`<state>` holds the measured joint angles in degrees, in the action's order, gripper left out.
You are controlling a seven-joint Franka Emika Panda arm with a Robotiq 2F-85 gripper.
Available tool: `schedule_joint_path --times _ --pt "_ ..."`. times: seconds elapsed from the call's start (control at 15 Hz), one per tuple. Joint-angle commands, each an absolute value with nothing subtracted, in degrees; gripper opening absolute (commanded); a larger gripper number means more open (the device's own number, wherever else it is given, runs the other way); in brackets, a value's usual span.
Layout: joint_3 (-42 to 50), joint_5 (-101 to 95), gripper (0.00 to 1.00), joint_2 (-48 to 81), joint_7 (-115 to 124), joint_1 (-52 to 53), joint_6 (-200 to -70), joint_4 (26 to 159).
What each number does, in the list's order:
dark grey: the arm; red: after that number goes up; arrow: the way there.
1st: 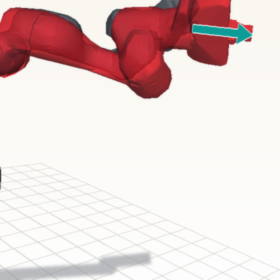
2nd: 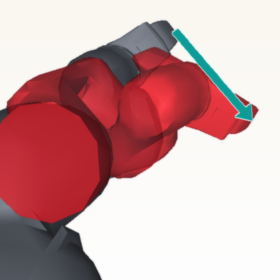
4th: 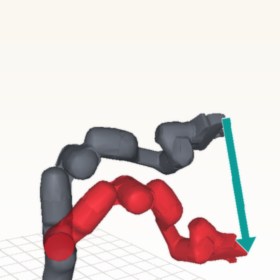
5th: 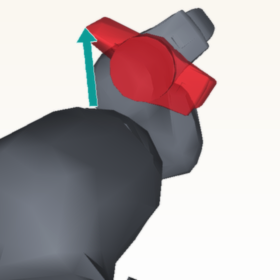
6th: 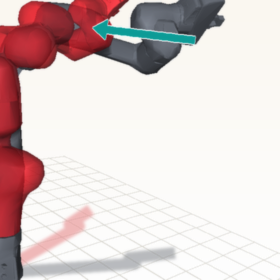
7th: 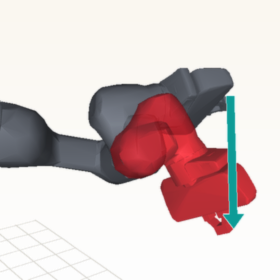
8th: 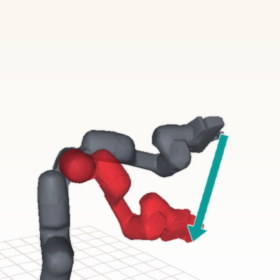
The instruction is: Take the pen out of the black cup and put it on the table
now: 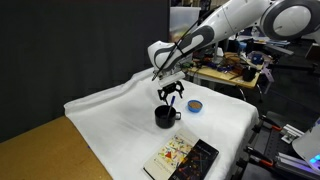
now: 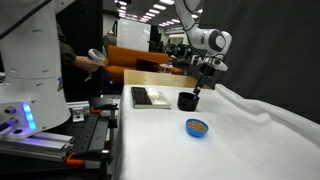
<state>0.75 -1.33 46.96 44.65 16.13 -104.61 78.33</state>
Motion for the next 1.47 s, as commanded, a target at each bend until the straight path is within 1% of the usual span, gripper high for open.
schedule_joint_path --times 0.0,0.07,0.13,0.2,0.27,0.33,0.47,0.53,0.73,0.87,0.93,1.0,1.07,1.13,1.4 --pt "0.69 -0.94 1.0 47.2 45.0 15.88 -104.5 77.79" --pt "0.6 -0.79 0.98 47.19 44.84 15.77 -104.48 77.76" --pt "0.5 -0.56 0.8 47.15 44.71 15.6 -104.63 77.9" --pt "0.47 -0.42 0.73 47.12 44.69 15.48 -104.85 78.03" --pt "0.41 -0.3 0.69 47.12 44.6 15.38 -104.89 78.06" --pt "0.42 -0.27 0.6 47.12 44.6 15.32 -104.97 78.08" --pt "0.44 -0.27 0.5 47.15 44.6 15.21 -105.0 78.09" --pt "0.45 -0.27 0.41 47.16 44.59 15.17 -105.0 78.09" --pt "0.47 -0.29 0.2 47.12 44.62 15.12 -105.16 78.14" --pt "0.49 -0.29 0.18 47.1 44.65 15.09 -105.23 78.01" --pt "0.5 -0.3 0.14 47.08 44.64 15.08 -105.26 77.93" --pt "0.51 -0.27 0.07 47.12 44.65 15.07 -105.39 77.95" --pt "0.52 -0.27 0.07 47.18 44.69 15.08 -105.32 77.92" --pt "0.51 -0.27 0.0 47.2 44.68 15.1 -105.3 77.95" --pt "0.5 -0.3 0.0 47.19 44.69 15.14 -105.32 77.99"
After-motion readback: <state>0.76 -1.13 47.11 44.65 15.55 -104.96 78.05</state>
